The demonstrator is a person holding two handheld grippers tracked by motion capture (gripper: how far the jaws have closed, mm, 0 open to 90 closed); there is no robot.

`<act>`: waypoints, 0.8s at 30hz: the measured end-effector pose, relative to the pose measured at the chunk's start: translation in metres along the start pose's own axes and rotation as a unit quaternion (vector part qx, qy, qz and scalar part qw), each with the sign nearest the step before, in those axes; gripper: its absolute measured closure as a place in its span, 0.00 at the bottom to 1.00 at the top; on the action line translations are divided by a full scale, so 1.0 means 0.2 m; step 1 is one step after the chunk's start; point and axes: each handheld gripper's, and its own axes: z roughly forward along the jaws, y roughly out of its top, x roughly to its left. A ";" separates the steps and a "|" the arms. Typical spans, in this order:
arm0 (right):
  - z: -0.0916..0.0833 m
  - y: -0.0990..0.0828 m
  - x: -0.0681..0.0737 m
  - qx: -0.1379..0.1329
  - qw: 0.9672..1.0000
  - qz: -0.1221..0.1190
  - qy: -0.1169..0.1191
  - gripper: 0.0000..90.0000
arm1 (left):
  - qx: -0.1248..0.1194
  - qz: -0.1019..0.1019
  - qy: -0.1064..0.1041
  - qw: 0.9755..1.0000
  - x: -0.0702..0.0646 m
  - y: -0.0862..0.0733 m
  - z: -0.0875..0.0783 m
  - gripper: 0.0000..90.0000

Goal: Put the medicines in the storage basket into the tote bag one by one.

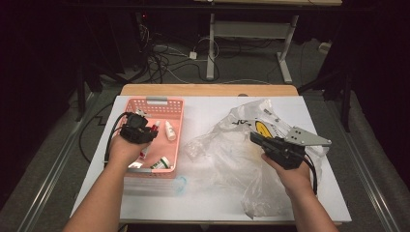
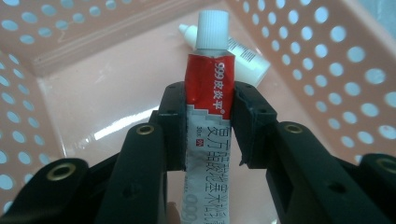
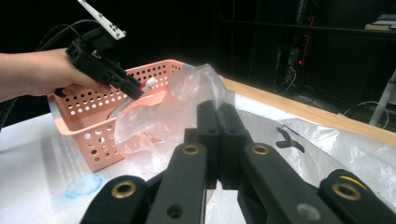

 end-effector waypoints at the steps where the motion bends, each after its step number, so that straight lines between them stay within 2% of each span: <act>1: 0.00 0.00 0.00 -0.001 1.000 -0.002 0.000 1.00 | -0.006 -0.001 -0.003 1.000 0.00 0.00 -0.01 0.73; 6: 0.00 0.00 0.00 -0.002 1.000 -0.001 0.001 1.00 | -0.026 0.004 -0.015 1.000 -0.02 -0.02 -0.04 0.73; 12: -0.01 0.01 0.00 -0.004 1.000 -0.003 0.002 1.00 | -0.051 0.018 -0.013 0.998 -0.06 -0.03 -0.09 0.73; 15: -0.01 0.01 0.00 -0.007 1.000 -0.002 0.001 1.00 | -0.071 0.020 -0.013 0.997 -0.08 -0.05 -0.12 0.73; 19: -0.02 0.01 0.00 -0.007 1.000 -0.002 0.002 1.00 | -0.083 0.023 -0.012 0.996 -0.10 -0.07 -0.14 0.73; 22: -0.02 0.02 0.01 -0.009 1.000 -0.003 0.003 1.00 | -0.099 0.019 -0.023 0.995 -0.11 -0.10 -0.16 0.73; 24: -0.02 0.02 0.01 -0.009 1.000 -0.003 0.003 1.00 | -0.108 0.017 -0.023 0.994 -0.11 -0.12 -0.16 0.73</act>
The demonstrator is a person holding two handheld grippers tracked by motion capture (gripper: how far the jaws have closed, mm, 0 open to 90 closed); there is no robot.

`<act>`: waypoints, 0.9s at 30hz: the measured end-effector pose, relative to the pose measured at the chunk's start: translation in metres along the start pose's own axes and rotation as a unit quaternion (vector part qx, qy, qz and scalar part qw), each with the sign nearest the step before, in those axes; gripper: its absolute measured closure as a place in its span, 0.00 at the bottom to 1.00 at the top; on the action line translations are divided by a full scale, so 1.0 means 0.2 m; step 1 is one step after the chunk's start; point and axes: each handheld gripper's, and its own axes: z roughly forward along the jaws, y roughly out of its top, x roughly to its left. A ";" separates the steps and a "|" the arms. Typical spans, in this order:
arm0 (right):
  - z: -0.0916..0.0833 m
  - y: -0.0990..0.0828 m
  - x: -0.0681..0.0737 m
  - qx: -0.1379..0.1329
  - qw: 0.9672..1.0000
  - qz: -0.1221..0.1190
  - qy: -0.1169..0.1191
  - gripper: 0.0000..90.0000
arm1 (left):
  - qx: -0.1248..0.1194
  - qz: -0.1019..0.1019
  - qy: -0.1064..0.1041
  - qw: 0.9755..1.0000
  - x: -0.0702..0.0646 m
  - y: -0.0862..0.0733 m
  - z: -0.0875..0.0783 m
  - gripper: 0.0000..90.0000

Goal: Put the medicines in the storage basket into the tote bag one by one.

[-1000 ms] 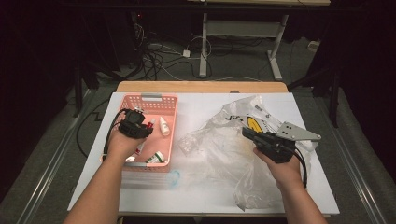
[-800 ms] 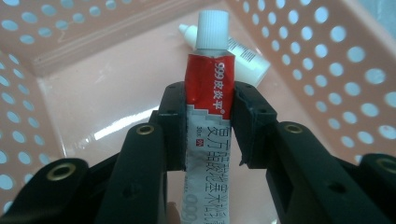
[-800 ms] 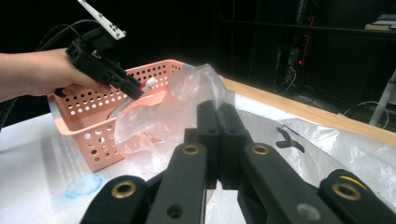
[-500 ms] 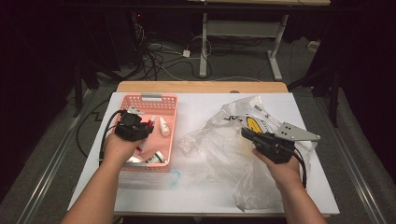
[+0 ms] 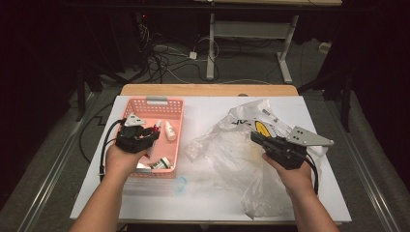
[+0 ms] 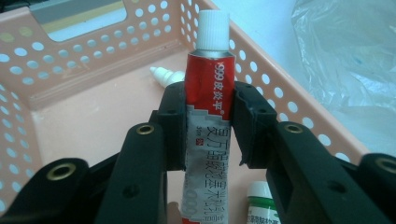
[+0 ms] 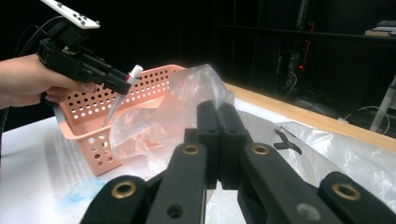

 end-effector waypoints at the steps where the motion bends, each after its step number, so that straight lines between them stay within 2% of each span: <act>1: 0.00 0.00 0.00 0.000 1.000 0.000 0.000 1.00 | -0.003 -0.001 0.001 1.000 0.00 -0.01 -0.01 0.73; 10: -0.01 0.00 0.00 0.000 1.000 -0.002 -0.004 1.00 | -0.035 -0.005 -0.004 0.999 -0.02 -0.06 -0.06 0.73; 15: -0.01 0.00 0.00 0.001 1.000 -0.002 -0.008 1.00 | -0.056 -0.013 -0.018 0.998 -0.02 -0.07 -0.10 0.73; 24: -0.01 0.00 0.00 0.002 1.000 -0.003 -0.008 1.00 | -0.084 -0.010 -0.007 0.996 -0.04 -0.08 -0.13 0.73; 27: -0.03 0.02 0.01 -0.005 1.000 -0.007 -0.010 1.00 | -0.088 -0.002 -0.010 0.996 -0.06 -0.08 -0.14 0.73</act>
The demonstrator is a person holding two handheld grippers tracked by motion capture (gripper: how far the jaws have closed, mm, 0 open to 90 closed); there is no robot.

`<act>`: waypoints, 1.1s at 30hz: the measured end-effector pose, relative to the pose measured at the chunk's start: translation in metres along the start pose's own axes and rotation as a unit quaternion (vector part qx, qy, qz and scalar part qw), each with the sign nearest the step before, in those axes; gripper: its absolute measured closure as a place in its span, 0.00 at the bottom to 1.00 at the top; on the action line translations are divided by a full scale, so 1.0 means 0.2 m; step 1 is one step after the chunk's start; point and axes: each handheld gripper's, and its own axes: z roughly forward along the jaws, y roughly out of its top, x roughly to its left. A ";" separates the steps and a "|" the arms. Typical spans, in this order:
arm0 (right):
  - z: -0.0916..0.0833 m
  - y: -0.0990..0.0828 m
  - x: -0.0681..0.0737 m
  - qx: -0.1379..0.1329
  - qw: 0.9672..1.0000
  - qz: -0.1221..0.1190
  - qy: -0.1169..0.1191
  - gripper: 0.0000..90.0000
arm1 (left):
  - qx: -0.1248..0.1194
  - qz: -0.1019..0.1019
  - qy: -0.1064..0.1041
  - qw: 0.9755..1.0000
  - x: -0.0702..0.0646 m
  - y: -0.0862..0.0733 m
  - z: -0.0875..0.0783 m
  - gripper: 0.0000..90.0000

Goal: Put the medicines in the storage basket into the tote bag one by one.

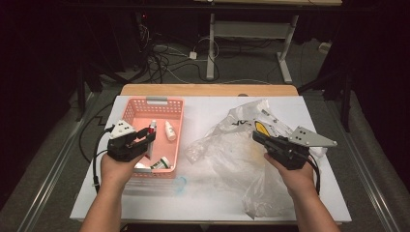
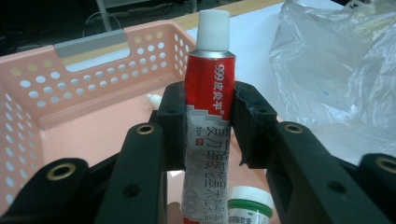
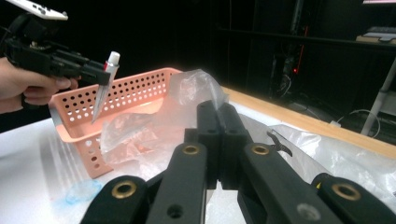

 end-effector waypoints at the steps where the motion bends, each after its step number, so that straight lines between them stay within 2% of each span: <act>1: 0.00 0.00 0.00 -0.002 1.000 -0.001 0.000 1.00 | -0.002 0.002 -0.004 1.000 -0.01 0.00 0.00 0.73; 4: 0.00 0.00 0.00 -0.001 1.000 -0.002 0.001 1.00 | -0.028 0.002 -0.028 0.999 -0.03 0.01 -0.01 0.73; 6: 0.00 0.00 -0.01 -0.001 1.000 0.001 0.000 1.00 | -0.028 0.012 -0.029 0.999 -0.05 0.02 -0.01 0.73; 9: 0.00 -0.01 -0.01 0.002 1.000 0.002 -0.001 1.00 | -0.033 0.010 -0.032 0.999 -0.06 0.03 -0.02 0.73; 12: 0.01 -0.01 -0.01 0.002 1.000 0.004 0.002 1.00 | -0.043 0.002 -0.048 0.998 -0.08 0.02 -0.02 0.73; 15: 0.02 -0.02 -0.01 0.001 1.000 0.007 0.004 1.00 | -0.043 0.009 -0.046 0.998 -0.10 0.03 -0.02 0.73; 18: 0.03 -0.02 -0.01 0.004 1.000 0.007 0.004 1.00 | -0.044 0.008 -0.055 0.997 -0.13 0.03 -0.03 0.73; 24: 0.02 -0.02 -0.01 0.001 1.000 0.009 0.009 1.00 | -0.050 0.009 -0.085 0.995 -0.19 0.02 -0.05 0.73; 29: 0.03 -0.02 0.00 0.000 1.000 0.006 0.012 1.00 | -0.048 0.021 -0.088 0.995 -0.25 0.02 -0.07 0.73; 33: 0.03 -0.02 0.00 0.001 1.000 0.003 0.013 1.00 | -0.060 0.017 -0.088 0.994 -0.26 0.02 -0.08 0.73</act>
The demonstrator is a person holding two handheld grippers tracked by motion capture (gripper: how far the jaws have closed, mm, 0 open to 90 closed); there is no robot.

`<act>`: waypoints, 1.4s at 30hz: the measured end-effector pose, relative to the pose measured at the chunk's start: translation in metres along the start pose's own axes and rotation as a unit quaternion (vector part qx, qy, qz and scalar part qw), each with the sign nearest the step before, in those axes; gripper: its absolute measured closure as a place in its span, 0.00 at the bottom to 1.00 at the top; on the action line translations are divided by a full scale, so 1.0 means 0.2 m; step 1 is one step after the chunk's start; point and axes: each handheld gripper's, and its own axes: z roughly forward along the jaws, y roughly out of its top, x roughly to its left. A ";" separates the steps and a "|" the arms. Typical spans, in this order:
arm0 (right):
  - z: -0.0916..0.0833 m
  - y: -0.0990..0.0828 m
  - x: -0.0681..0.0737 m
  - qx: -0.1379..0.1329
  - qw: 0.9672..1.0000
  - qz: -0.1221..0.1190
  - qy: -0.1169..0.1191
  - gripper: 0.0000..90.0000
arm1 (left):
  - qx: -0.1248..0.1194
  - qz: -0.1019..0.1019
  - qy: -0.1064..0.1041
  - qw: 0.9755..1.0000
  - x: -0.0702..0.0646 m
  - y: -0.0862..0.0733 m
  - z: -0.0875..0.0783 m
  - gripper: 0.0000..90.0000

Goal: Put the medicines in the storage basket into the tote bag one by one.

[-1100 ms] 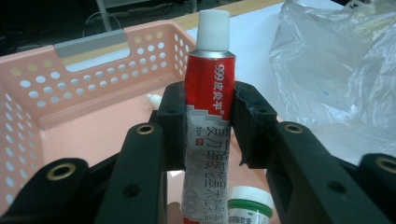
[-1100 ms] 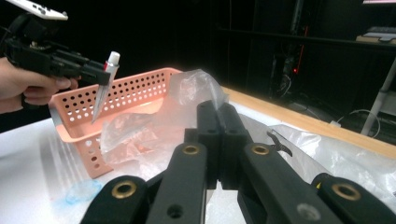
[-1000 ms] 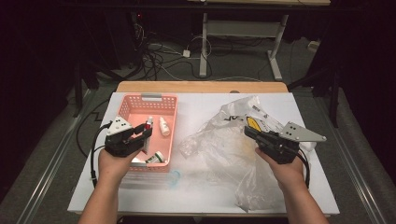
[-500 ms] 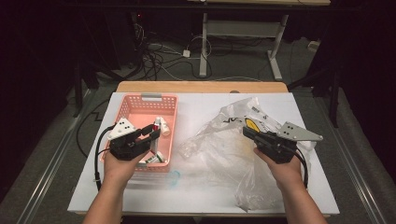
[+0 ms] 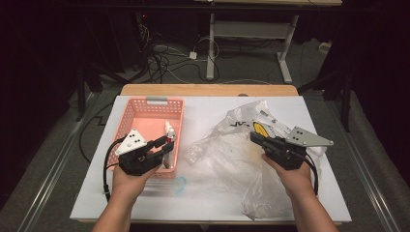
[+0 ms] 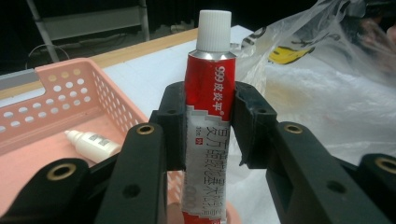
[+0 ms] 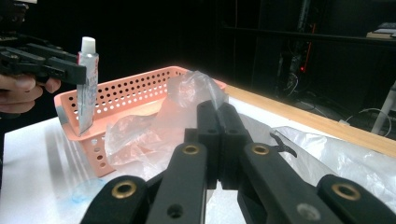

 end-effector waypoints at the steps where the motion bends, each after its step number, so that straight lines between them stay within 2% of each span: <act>1: 0.00 0.00 0.00 0.000 1.000 0.000 0.000 1.00 | -0.005 -0.002 -0.001 1.000 0.00 0.00 0.00 0.73; 3: 0.00 0.00 0.00 0.000 1.000 0.001 -0.001 1.00 | -0.012 -0.006 -0.006 1.000 -0.01 0.01 -0.02 0.73; 7: 0.00 0.00 0.00 0.001 1.000 0.002 -0.002 1.00 | -0.023 0.001 -0.021 1.000 -0.04 0.03 -0.03 0.73; 12: 0.00 0.00 0.00 0.002 1.000 0.002 0.000 1.00 | -0.023 0.012 -0.036 0.999 -0.09 0.04 -0.02 0.73; 22: 0.00 0.00 0.00 -0.001 1.000 0.003 -0.002 1.00 | -0.003 0.022 -0.063 0.998 -0.18 0.02 0.08 0.73; 28: 0.00 0.00 0.00 0.002 1.000 0.001 -0.001 1.00 | 0.007 0.025 -0.068 0.997 -0.22 0.00 0.14 0.73; 35: 0.00 -0.01 0.01 0.005 1.000 0.000 -0.003 1.00 | 0.008 0.027 -0.075 0.997 -0.27 -0.01 0.19 0.73; 42: -0.01 -0.01 0.01 0.005 1.000 -0.001 -0.004 1.00 | 0.017 0.040 -0.082 0.996 -0.32 -0.02 0.23 0.73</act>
